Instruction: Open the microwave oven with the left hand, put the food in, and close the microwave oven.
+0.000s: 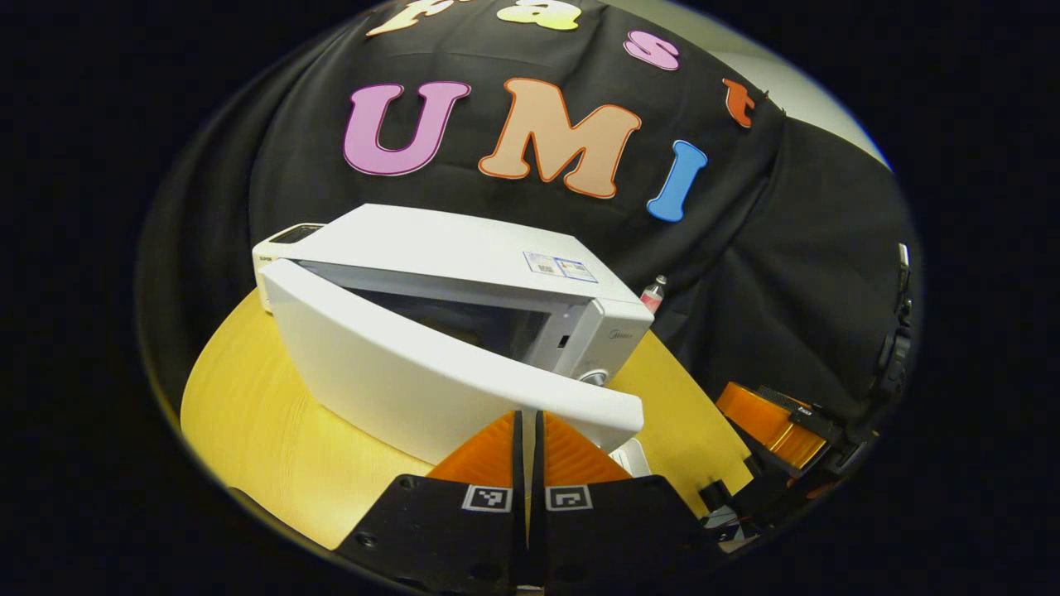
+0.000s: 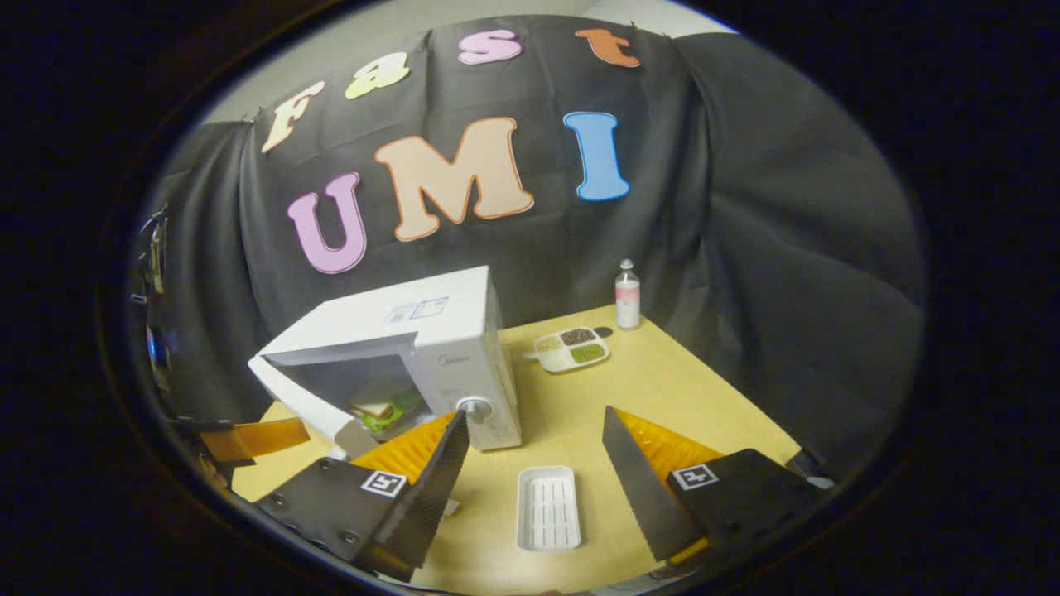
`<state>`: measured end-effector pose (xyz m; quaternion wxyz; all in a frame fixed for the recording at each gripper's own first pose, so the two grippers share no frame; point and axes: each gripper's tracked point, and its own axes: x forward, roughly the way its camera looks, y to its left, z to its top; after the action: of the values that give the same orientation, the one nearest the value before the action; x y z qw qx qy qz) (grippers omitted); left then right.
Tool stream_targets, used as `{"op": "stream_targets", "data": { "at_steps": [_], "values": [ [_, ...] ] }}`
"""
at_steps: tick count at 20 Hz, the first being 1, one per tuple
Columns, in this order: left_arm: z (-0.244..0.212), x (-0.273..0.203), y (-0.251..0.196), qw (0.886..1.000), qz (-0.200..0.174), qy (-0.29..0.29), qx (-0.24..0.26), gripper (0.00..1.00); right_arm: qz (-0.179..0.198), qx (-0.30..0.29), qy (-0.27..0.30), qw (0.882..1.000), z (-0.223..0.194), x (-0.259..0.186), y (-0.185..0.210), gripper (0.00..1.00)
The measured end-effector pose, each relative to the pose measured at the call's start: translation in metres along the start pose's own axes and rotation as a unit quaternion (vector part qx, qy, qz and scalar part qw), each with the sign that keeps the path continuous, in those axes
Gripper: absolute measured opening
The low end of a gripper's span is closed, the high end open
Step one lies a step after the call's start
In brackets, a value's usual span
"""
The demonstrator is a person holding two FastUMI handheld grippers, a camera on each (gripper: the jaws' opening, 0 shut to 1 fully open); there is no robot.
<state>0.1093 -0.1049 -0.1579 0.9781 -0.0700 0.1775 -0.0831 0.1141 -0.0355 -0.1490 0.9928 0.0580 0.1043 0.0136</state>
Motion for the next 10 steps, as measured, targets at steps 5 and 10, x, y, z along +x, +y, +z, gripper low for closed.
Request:
{"op": "stream_targets", "data": {
  "at_steps": [5,10],
  "values": [
    [0.015,0.028,-0.01,1.0,0.007,-0.018,0.012,0.01,0.002,0.006,-0.008,1.0,0.004,0.006,-0.015,1.0],
    [0.018,0.054,-0.016,1.0,0.013,-0.023,0.015,0.0,0.008,0.006,-0.007,1.0,0.007,0.009,-0.023,1.0]
  ]
}}
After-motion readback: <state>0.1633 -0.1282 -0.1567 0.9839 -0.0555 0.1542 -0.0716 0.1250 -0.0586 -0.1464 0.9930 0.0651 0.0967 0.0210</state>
